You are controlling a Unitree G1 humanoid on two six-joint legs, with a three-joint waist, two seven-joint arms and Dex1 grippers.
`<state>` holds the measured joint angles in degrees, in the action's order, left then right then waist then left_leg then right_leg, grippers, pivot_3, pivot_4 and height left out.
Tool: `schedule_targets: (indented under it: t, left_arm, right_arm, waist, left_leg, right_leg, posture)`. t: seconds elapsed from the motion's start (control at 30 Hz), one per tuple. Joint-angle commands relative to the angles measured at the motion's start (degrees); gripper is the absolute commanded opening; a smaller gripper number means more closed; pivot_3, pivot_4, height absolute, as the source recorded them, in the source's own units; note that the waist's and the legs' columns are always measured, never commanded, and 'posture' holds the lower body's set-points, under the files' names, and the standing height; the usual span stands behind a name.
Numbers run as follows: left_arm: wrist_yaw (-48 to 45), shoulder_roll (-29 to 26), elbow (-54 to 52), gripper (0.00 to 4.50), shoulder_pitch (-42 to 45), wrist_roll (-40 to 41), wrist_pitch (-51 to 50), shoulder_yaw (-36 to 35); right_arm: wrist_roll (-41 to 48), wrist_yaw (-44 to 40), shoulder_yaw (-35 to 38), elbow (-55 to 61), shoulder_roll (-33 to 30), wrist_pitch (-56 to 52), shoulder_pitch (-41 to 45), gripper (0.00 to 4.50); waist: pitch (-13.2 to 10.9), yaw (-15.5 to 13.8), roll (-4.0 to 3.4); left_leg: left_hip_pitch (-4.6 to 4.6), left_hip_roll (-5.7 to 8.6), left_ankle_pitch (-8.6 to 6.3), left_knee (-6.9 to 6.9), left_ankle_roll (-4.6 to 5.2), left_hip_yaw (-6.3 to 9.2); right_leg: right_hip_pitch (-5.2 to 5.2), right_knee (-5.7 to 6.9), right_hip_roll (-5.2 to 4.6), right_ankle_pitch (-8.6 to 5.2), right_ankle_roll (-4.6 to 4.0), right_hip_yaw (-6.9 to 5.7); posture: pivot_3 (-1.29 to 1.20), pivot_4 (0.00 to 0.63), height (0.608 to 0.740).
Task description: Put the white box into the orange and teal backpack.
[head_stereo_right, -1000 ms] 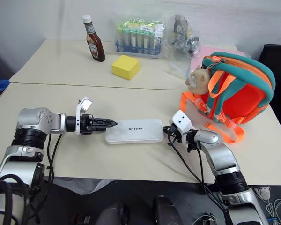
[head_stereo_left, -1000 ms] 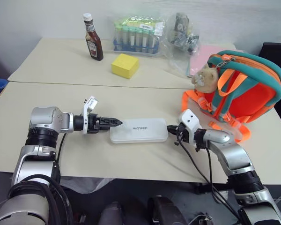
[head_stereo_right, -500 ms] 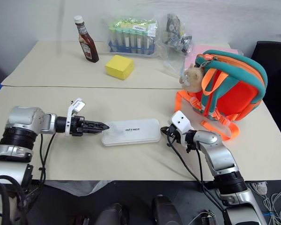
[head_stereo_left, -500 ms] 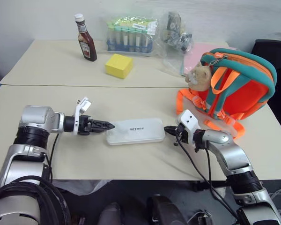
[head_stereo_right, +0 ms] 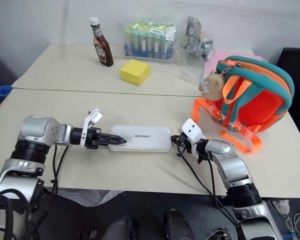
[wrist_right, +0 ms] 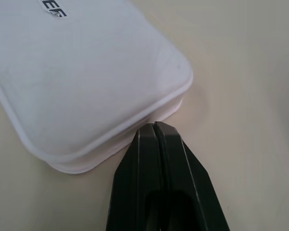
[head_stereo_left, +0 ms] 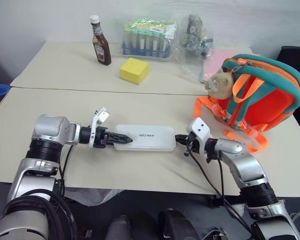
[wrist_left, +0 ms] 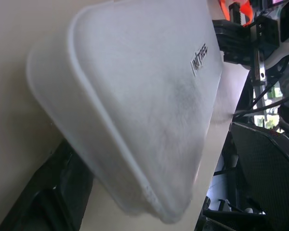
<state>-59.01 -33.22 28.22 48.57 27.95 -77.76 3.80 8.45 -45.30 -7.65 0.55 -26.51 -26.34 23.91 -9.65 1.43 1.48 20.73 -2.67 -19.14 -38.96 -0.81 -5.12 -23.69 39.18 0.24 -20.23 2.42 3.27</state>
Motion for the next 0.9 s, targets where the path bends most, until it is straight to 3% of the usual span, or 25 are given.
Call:
schedule_targets:
  t: [0.03,0.07,0.17,0.3,0.47,0.53,0.63,0.9]
  left_arm:
    - [2.27,2.42,1.81,4.47,0.39,0.55,-0.75,-0.91]
    - [1.92,2.31,1.58,4.47,0.61,0.96,-1.26,-1.31]
    - [1.11,1.2,1.63,3.88,1.23,1.86,-2.08,-2.16]
    - [-0.71,-1.11,1.12,2.68,1.49,3.02,-2.89,-2.35]
    - [-3.54,-4.43,-3.67,1.48,0.37,6.98,-5.53,-2.67]
    - [-3.29,-4.34,-5.24,1.33,-0.36,8.53,-6.55,-3.56]
    - [-2.06,-3.1,-9.06,1.33,-1.82,11.11,-9.21,-6.2]
    - [6.65,3.44,-16.06,1.33,-3.05,15.25,-14.63,-19.41]
  right_arm:
    - [0.69,-0.12,0.08,1.94,-0.01,0.93,-0.24,0.0]
    - [0.67,-0.2,0.18,2.02,-0.25,0.95,-0.44,0.0]
    - [0.47,-0.36,0.38,1.94,-0.82,1.19,-0.93,0.0]
    - [0.38,-0.25,0.58,1.97,-1.13,1.34,-1.37,0.0]
    - [0.79,-0.01,1.89,3.51,-2.27,1.32,-2.99,0.0]
    - [2.04,0.14,3.43,5.17,-2.75,0.37,-4.02,0.0]
    - [6.61,0.6,9.31,10.64,-4.31,-4.1,-7.27,0.59]
    - [22.64,1.14,32.59,26.03,-11.07,-18.13,-20.53,3.26]
  waist:
    - [0.0,0.02,0.0]
    - [0.0,0.09,0.0]
    - [0.0,0.34,0.0]
    - [-0.01,0.62,0.01]
    - [-0.01,1.06,0.01]
    - [-0.01,1.19,0.01]
    - [-0.01,1.22,0.01]
    - [-0.01,0.32,0.05]
  left_leg:
    - [0.0,0.02,-0.01,-0.02,0.02,0.0]
    - [0.01,0.03,-0.02,-0.03,0.03,0.0]
    - [0.01,0.03,-0.03,-0.01,0.02,-0.01]
    - [0.38,-0.02,-0.02,-0.11,-0.02,0.0]
    - [0.56,-0.04,0.04,-0.12,-0.13,-0.05]
    - [0.56,-0.04,0.04,-0.12,-0.13,-0.05]
    - [0.6,-0.04,0.05,-0.1,-0.13,-0.04]
    - [0.69,-0.02,0.04,-0.16,-0.11,-0.04]
  right_leg:
    - [0.01,0.0,-0.02,0.0,0.0,0.0]
    - [0.02,0.0,-0.03,0.0,0.01,0.0]
    - [0.0,0.01,-0.01,0.0,0.01,0.0]
    - [-0.35,0.15,0.04,0.0,0.01,0.0]
    - [-0.67,0.37,0.05,0.0,0.01,0.02]
    - [-0.67,0.39,0.05,0.0,0.0,0.03]
    - [-0.7,0.38,0.06,0.0,0.0,0.03]
    - [-0.72,0.37,0.07,0.0,0.01,0.06]
  posture:
    - [0.0,0.15,0.74]
    - [0.0,0.15,0.74]
    - [0.0,0.15,0.74]
    - [0.0,0.15,0.74]
    - [0.0,0.15,0.74]
    - [0.0,0.15,0.74]
    - [0.0,0.15,0.74]
    - [0.0,0.15,0.74]
